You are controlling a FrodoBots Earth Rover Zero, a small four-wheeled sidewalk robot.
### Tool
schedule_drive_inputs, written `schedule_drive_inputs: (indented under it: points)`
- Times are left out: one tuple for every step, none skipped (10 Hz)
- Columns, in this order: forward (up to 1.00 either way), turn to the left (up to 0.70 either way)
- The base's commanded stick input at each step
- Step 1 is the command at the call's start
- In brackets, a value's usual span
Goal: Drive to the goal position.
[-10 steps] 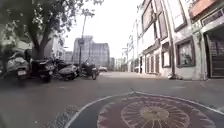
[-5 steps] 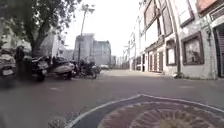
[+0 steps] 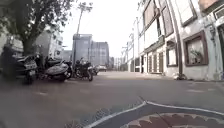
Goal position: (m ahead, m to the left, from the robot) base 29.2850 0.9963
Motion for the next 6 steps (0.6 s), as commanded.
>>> schedule_drive_inputs:
  points:
    - [1.0,0.06]
    - [1.0,0.06]
    - [1.0,0.06]
    - [1.0,0.06]
    - [1.0,0.07]
    - [1.0,0.09]
